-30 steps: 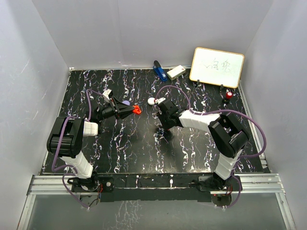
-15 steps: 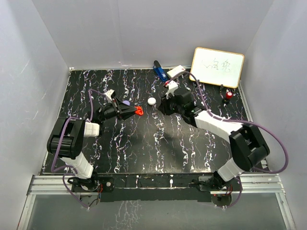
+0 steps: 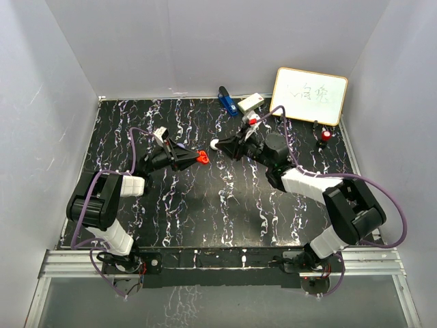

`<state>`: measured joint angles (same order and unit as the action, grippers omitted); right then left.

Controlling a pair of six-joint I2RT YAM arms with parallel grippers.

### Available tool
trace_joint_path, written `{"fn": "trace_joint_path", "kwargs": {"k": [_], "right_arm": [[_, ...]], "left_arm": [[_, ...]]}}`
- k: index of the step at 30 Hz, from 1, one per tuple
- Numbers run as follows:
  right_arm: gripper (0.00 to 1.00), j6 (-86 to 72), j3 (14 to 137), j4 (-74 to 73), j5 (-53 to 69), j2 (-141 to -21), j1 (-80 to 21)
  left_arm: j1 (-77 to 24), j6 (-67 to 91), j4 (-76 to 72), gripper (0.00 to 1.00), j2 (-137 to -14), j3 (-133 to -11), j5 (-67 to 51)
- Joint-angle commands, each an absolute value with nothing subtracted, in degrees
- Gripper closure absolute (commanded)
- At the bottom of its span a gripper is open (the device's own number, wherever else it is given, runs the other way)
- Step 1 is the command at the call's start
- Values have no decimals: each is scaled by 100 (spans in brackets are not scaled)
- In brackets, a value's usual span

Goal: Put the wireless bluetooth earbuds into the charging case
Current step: Pick up the earbud from the center of the board, then place the earbud in the charging case.

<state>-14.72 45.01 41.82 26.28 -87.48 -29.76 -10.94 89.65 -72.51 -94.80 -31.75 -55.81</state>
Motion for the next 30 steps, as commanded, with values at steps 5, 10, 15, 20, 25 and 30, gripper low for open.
{"fn": "trace_joint_path", "kwargs": {"k": [5, 10, 15, 20, 25, 30], "right_arm": [[100, -1752, 4157, 6786, 3447, -8843, -2944], [100, -1793, 4142, 7092, 3605, -8924, -2944], [100, -1748, 4234, 7076, 3749, -9045, -2944], [100, -1569, 4208, 7084, 3743, -9091, -2978], [100, -1335, 4153, 7114, 3745, -9112, -3037], [100, -1178, 4157, 7128, 3736, -9155, -3112]], "left_arm": [[-1145, 9166, -7551, 100, -9227, -3215, -5421], [-1202, 9233, -7612, 100, -9312, -3275, -5479], [-1271, 9378, -7765, 100, -9435, -3338, -5468], [-1312, 9446, -7723, 100, -9484, -3350, -5328], [-1348, 9445, -7525, 100, -9431, -3280, -5059], [-1393, 9474, -7458, 100, -9439, -3253, -4916]]}}
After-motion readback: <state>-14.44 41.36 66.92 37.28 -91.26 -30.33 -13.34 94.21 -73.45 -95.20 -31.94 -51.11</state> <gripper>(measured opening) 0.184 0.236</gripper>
